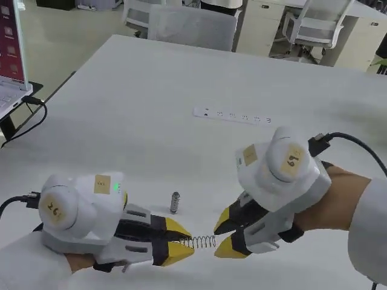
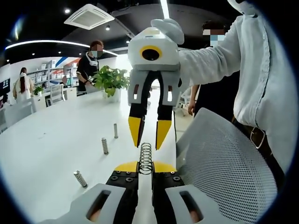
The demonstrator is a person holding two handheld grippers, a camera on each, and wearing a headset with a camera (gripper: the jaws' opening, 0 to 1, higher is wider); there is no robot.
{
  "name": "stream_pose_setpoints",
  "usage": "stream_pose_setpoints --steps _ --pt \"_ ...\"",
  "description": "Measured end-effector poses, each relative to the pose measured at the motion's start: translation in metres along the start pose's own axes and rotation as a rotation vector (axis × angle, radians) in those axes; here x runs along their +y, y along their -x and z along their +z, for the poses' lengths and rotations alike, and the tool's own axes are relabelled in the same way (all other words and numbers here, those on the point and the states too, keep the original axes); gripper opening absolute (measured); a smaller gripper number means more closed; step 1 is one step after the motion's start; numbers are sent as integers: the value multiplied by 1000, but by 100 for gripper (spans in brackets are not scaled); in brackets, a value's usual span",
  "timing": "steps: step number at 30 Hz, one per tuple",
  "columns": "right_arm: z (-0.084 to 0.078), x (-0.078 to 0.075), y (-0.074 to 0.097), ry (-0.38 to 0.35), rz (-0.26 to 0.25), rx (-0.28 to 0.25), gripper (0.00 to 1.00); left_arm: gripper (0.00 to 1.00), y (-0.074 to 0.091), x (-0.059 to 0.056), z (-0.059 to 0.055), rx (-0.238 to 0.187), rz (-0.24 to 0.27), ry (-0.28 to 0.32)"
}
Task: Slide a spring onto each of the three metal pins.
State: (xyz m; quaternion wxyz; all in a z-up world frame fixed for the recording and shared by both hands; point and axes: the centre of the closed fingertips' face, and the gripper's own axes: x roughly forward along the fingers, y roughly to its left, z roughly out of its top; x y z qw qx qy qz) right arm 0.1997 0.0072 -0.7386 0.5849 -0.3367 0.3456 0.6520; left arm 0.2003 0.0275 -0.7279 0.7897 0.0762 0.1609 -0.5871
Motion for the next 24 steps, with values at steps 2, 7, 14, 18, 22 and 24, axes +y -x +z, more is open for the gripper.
stream_pose_setpoints --steps 2,7,14,18,22,24 --pt "0 2 -1 4 -3 -4 14 2 0 -1 3 -14 -7 9" --pt "6 2 -1 21 -6 -28 9 2 -1 -4 5 -26 -20 10" --pt "9 3 2 26 -3 -20 8 2 -3 -5 3 -16 -21 0" --pt "13 4 3 31 -3 -14 8 2 -6 -5 -2 6 -21 -6" --pt "19 6 4 40 1 -10 8 2 -9 -7 -9 35 -22 -21" --pt "21 7 4 45 3 -10 8 2 -11 -7 -11 43 -24 -24"
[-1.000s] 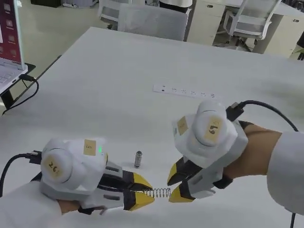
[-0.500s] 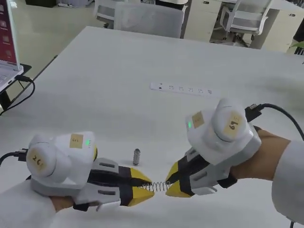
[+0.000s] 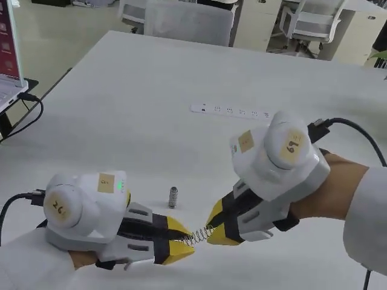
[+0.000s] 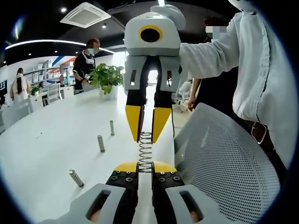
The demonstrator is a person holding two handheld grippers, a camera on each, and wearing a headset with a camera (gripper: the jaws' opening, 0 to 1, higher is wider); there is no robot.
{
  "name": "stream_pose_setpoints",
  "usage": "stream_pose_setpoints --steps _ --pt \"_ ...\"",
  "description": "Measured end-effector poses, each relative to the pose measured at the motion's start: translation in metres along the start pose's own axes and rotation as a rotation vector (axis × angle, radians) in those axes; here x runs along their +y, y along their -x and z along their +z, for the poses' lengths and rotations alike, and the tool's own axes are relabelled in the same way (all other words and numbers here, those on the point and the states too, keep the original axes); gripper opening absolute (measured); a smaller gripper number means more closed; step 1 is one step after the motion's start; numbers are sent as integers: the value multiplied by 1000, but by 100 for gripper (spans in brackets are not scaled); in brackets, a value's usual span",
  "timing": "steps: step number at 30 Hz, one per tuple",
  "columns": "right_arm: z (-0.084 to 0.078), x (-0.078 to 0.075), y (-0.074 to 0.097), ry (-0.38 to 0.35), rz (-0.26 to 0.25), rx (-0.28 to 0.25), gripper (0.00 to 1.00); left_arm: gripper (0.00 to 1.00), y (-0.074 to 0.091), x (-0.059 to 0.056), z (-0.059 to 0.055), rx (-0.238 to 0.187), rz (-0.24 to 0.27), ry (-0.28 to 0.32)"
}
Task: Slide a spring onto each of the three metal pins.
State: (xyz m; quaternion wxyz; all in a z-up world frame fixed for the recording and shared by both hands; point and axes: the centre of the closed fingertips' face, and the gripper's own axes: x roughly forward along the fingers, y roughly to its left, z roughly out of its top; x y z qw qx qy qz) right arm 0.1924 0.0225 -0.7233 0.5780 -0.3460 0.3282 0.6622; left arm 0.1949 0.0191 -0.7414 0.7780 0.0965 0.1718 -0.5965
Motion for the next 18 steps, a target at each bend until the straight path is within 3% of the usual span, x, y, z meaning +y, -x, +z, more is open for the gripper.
stream_pose_setpoints --steps 7,18 --pt "10 2 1 21 7 -9 8 2 -4 -1 -1 4 -2 -3" --pt "11 1 1 35 9 -13 9 2 -2 1 0 -19 2 2"
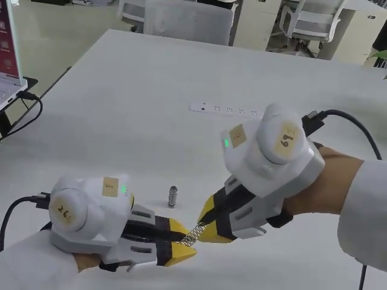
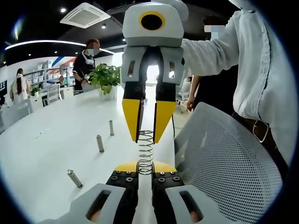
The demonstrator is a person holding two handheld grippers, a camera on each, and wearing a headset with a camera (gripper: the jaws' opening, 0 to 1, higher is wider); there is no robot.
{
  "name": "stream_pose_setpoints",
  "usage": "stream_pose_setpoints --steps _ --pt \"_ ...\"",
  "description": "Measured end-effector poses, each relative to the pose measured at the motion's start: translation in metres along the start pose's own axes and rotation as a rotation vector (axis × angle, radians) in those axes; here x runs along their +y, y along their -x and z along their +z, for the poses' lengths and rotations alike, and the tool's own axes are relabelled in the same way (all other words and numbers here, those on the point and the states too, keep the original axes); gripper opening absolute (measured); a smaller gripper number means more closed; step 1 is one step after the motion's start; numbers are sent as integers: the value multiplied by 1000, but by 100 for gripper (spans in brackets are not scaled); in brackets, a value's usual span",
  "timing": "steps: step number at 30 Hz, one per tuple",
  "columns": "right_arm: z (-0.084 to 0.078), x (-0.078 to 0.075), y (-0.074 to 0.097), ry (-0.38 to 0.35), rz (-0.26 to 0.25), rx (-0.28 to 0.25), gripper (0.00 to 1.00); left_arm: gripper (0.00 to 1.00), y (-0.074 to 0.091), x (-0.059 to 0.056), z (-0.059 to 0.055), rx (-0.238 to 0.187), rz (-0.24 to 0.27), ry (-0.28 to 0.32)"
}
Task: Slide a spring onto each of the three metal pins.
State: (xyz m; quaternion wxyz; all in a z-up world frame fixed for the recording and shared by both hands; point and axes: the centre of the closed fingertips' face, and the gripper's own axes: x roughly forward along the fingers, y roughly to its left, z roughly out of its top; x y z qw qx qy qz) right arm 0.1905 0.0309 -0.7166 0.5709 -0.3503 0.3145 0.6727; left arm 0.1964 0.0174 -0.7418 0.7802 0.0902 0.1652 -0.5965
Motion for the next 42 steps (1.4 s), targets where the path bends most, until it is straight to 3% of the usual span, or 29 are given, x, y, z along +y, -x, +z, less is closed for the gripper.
stream_pose_setpoints --steps 12,27,31,42 --pt "-1 2 -4 -4 9 -20 12 2 1 1 8 -38 -1 11" --pt "0 3 -7 -7 11 -17 8 2 -1 -2 9 -36 -7 1" --pt "0 2 -6 -12 7 -12 8 3 -1 0 9 -40 1 32" --pt "-14 -12 9 -54 -33 -1 8 16 8 11 3 -39 46 73"
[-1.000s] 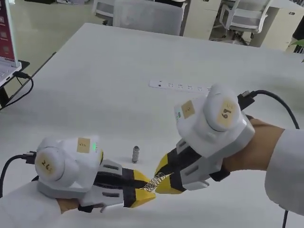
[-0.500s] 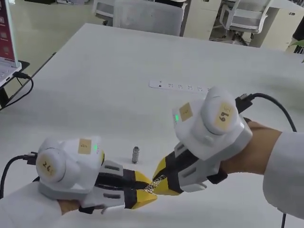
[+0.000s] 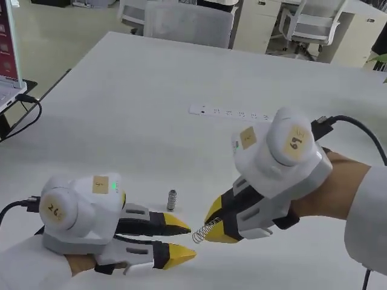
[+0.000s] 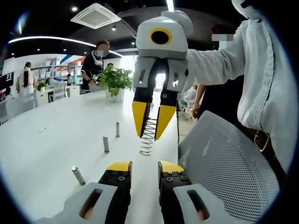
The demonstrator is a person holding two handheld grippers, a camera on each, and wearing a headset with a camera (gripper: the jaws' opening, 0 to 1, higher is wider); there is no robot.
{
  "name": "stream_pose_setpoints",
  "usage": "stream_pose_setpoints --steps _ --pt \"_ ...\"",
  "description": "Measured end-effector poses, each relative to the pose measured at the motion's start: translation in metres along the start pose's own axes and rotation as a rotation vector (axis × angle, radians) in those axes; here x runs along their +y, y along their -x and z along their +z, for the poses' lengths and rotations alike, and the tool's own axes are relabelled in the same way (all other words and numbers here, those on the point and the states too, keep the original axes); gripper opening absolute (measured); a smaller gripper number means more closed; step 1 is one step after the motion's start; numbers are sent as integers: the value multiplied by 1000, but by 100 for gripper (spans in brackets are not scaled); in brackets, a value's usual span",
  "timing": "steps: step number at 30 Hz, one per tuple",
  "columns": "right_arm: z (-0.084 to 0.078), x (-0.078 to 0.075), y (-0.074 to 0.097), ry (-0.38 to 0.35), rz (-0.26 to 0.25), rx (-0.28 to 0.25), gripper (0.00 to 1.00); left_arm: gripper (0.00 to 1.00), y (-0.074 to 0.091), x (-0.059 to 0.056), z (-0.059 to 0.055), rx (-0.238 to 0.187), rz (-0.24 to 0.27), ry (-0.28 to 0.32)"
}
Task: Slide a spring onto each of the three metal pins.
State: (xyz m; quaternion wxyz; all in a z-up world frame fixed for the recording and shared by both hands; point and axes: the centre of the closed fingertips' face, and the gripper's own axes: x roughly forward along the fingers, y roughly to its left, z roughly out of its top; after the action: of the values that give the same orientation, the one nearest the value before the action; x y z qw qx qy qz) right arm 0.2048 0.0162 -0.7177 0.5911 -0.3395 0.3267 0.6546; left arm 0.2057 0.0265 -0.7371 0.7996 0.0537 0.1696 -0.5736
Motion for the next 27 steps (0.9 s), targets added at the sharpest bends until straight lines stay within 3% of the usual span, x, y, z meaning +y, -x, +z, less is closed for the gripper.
stream_pose_setpoints --steps 13,19,23,27 --pt "-42 -21 15 -79 -57 59 8 34 20 20 -16 18 99 41" --pt "-70 -34 23 -118 -88 115 8 41 25 28 -20 21 149 42" --pt "-86 -45 30 -150 -109 149 8 48 26 34 -28 51 177 41" --pt "-106 -61 39 -187 -146 197 8 55 27 37 -30 47 199 41"
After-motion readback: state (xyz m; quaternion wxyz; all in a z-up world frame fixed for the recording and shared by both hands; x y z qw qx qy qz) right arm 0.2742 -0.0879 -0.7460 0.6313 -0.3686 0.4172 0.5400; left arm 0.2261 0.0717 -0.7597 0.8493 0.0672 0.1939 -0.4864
